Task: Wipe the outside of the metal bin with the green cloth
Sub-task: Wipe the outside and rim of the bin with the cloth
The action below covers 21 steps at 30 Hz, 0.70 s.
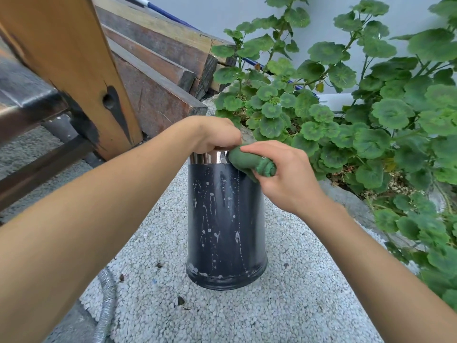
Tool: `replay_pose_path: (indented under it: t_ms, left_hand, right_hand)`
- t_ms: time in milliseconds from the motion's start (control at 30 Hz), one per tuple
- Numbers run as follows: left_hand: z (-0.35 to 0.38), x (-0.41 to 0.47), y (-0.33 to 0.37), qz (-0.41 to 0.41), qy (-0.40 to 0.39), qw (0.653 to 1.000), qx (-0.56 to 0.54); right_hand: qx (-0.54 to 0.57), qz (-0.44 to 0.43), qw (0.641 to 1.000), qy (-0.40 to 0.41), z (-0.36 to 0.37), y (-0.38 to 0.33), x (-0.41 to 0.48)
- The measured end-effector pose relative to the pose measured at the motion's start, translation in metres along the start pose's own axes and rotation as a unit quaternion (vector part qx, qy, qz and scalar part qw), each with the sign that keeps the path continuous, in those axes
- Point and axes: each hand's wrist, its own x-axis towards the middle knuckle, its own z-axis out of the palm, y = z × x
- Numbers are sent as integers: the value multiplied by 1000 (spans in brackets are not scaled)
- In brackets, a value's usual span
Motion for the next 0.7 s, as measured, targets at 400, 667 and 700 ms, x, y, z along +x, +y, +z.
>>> replay_pose_path:
  t_ms: [400,667,700]
  left_hand:
    - [-1,6,1,5,-28,998,-51]
    - [-2,3,-1,50,-32,997,-54]
    - [-1,3,-1,54,-24,997,-49]
  right_hand:
    - [-39,12,999,-1,10,1,2]
    - [-42,9,998,-45,17,-1,-11]
    - [-39,7,998,-52,18,-2,-17]
